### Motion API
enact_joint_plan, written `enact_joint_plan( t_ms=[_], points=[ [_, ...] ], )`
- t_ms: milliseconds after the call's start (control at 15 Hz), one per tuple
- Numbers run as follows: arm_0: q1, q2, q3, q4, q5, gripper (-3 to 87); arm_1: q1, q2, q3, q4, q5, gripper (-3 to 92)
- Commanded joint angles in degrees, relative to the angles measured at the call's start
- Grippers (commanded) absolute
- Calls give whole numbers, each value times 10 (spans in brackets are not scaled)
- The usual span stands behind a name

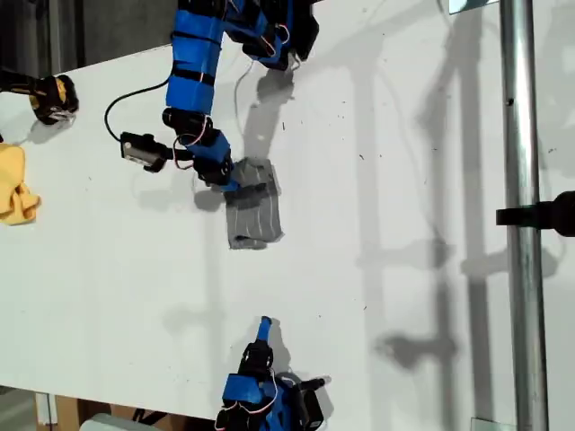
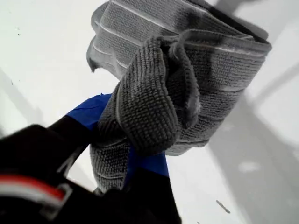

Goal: Grasp corners of a towel and fold twice.

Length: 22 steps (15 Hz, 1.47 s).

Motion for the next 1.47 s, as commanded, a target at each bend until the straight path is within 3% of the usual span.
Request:
enact_joint_plan(
  t_ms=[0, 333, 400, 533, 600, 867, 1067, 1133, 1200, 1267, 1333, 1400],
  points=[
    [-2, 3, -1, 1, -2, -12, -11, -62, -77, -30, -10, -2],
    [-3, 3, -1, 1, -2, -12, -23, -188, -163, -107, -18, 2],
    [-3, 3, -1, 1, -2, -12, -23, -188, -163, -133, -30, 30],
    [-3, 3, -1, 1, -1, -12, -25, -181, -164, -195, -70, 204],
    [-3, 3, -1, 1, -1, -12, -27, -177, -165, -223, -86, 245],
    [-1, 3, -1, 1, -2, -12, -22, -165, -173, -323, -93, 377],
    [-2, 3, -1, 2, -2, -12, -10, -109, -168, -353, -96, 390],
    [-2, 3, -1, 2, -3, -12, -4, -88, -165, -343, -101, 378],
    [-3, 3, -1, 2, -4, -12, 2, -67, -163, -304, -106, 301],
    [-4, 3, -2, 2, -2, -10, 12, -41, -163, -217, -106, 142],
    [-4, 3, -2, 2, -2, -12, 26, -13, -178, -64, -106, -2],
    [-4, 3, -2, 3, -7, -12, 35, 33, -160, 58, -97, -2]
  ],
)
